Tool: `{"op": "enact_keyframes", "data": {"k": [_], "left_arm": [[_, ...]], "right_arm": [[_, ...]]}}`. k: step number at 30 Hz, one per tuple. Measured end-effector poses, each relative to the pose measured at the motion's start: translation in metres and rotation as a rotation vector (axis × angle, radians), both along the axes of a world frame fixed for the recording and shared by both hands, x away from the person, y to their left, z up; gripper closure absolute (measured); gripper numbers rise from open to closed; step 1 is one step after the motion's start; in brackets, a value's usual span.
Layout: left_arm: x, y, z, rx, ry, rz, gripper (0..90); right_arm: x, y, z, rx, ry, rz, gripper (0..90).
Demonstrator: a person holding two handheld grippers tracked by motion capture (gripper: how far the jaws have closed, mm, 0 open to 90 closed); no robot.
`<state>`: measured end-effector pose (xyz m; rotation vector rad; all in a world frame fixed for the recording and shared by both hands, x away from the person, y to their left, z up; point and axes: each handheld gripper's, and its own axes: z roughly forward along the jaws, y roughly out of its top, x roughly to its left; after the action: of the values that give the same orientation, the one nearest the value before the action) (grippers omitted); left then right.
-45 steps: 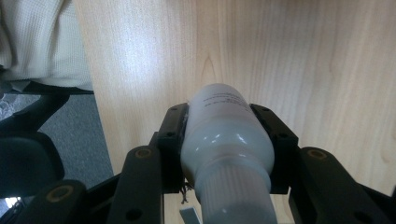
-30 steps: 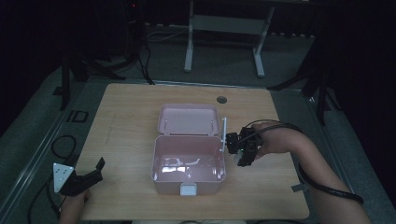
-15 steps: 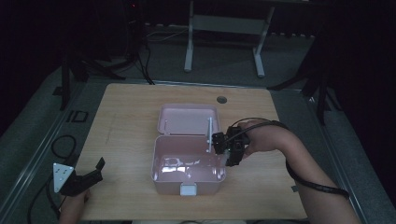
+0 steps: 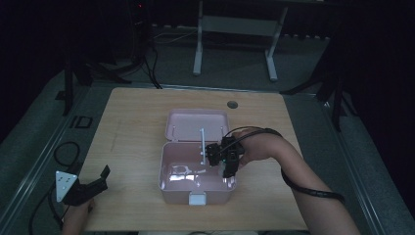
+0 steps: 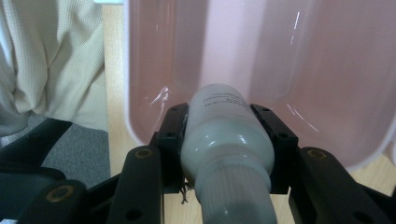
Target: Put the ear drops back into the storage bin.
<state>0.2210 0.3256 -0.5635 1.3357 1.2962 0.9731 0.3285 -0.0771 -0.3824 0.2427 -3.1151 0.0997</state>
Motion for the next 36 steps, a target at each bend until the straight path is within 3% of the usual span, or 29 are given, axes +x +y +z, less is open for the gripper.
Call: {"op": "enact_keyframes", "data": {"k": [10,23,36], "left_arm": [[0.0,0.0,0.0,0.0,0.003,-0.003,0.4],[0.0,0.0,0.0,-0.002,0.001,-0.005,0.5],[0.0,0.0,0.0,0.0,0.0,-0.007,0.5]], "right_arm": [[0.007,0.008,-0.027,-0.024,0.012,0.003,59.3],[0.011,0.015,-0.065,-0.049,0.011,0.047,59.3],[0.009,0.02,-0.095,-0.115,0.014,0.074,59.3]]}}
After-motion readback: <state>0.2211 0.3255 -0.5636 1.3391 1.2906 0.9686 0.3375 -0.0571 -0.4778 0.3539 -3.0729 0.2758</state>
